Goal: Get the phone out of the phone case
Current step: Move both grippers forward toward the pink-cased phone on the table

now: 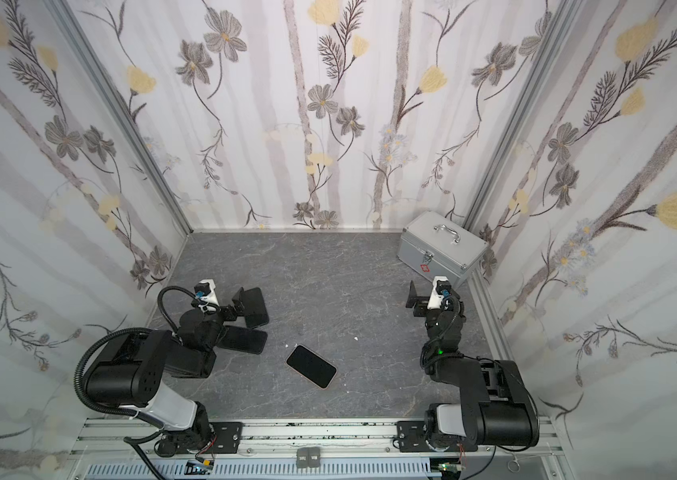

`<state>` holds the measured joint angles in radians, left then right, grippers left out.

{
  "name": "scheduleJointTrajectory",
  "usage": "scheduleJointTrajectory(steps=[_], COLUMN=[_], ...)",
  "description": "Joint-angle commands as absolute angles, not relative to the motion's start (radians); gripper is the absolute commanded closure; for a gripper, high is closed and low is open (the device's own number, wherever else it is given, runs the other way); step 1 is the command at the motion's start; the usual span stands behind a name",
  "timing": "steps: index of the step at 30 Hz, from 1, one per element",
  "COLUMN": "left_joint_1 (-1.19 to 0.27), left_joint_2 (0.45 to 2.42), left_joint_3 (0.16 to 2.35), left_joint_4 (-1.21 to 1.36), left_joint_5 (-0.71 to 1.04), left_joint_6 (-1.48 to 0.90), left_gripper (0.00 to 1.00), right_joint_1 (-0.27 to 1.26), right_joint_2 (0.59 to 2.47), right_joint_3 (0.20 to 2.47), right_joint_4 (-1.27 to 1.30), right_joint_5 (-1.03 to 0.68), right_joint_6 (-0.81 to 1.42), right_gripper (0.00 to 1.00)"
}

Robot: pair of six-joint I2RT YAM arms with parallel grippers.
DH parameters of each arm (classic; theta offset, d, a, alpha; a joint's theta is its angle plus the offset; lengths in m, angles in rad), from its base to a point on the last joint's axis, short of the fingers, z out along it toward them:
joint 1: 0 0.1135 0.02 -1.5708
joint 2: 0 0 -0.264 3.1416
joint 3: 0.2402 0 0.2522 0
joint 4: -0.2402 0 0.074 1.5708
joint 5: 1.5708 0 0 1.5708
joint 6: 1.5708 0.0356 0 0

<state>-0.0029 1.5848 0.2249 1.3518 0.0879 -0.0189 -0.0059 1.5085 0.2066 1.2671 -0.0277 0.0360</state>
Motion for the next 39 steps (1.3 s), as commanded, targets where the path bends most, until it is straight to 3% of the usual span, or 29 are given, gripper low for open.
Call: scheduleJointTrajectory(steps=[1, 9, 12, 18, 23, 30, 34, 39], left_joint_1=[-0.001, 0.0, 0.0, -0.013, -0.14, -0.348, -0.416, -0.527], left_joint_2=[1.585, 1.584, 1.582, 1.566, 1.376, 1.022, 0.95, 0.935], left_joint_3=[0.232, 0.232, 0.231, 0.219, 0.147, 0.188, 0.329, 0.457], left_joint_4=[1.348, 1.348, 1.347, 1.352, 1.336, 0.926, 0.57, 0.219], left_joint_5=[0.114, 0.108, -0.035, -0.001, -0.241, -0.659, -0.661, -0.759], left_joint_6=[-0.017, -0.018, -0.075, -0.05, 0.022, -0.12, -0.253, -0.548], left_gripper=[0.0, 0.0, 0.0, 0.0, 0.0, 0.0, 0.0, 0.0], right_joint_1=[-0.005, -0.006, -0.006, -0.002, 0.049, 0.115, 0.122, 0.179], right_joint_2=[1.509, 1.509, 1.509, 1.507, 1.386, 1.146, 1.037, 1.047], right_joint_3=[0.213, 0.208, 0.208, 0.204, 0.172, 0.251, 0.322, 0.51], right_joint_4=[1.29, 1.297, 1.298, 1.305, 1.253, 0.882, 0.684, 0.33], right_joint_5=[-0.033, 0.002, 0.007, 0.0, 0.066, 0.103, 0.084, 0.028], right_joint_6=[0.03, 0.044, 0.047, 0.038, -0.001, 0.044, 0.207, 0.325], right_gripper=[0.0, 0.0, 0.0, 0.0, 0.0, 0.0, 0.0, 0.0])
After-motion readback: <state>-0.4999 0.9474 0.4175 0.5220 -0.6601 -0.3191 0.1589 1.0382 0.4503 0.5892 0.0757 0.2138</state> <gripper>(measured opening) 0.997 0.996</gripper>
